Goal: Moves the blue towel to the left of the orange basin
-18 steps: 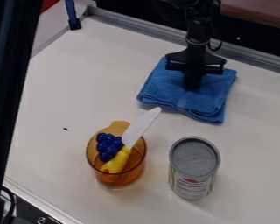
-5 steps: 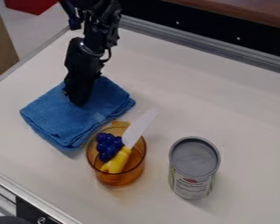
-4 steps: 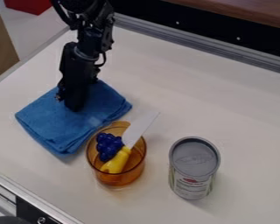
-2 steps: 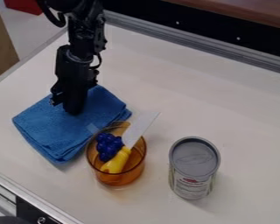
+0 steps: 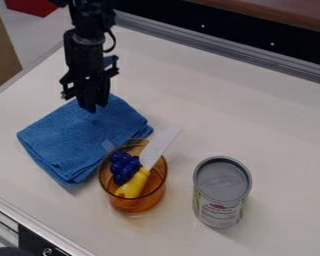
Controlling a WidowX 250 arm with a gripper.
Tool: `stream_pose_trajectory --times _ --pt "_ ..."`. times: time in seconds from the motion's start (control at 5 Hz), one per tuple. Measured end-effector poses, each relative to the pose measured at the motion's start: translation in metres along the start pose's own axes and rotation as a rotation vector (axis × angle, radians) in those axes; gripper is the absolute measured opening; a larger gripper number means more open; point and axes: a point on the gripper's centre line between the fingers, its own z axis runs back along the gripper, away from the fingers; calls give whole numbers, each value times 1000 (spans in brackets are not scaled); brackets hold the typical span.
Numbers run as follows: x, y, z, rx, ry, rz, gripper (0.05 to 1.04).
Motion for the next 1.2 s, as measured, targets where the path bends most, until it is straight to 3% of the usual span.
stream_pose_trajectory --times 0.2,0.4,0.6,0.8,1.2 --pt "0 -3 13 -2 67 17 690" --pt "-3 -8 16 -14 73 -5 952" --pt "-11 -23 25 -45 55 -75 999" --pt "-38 -45 30 -106 20 -258 999" --pt "-84 -78 47 -210 -2 -667 999"
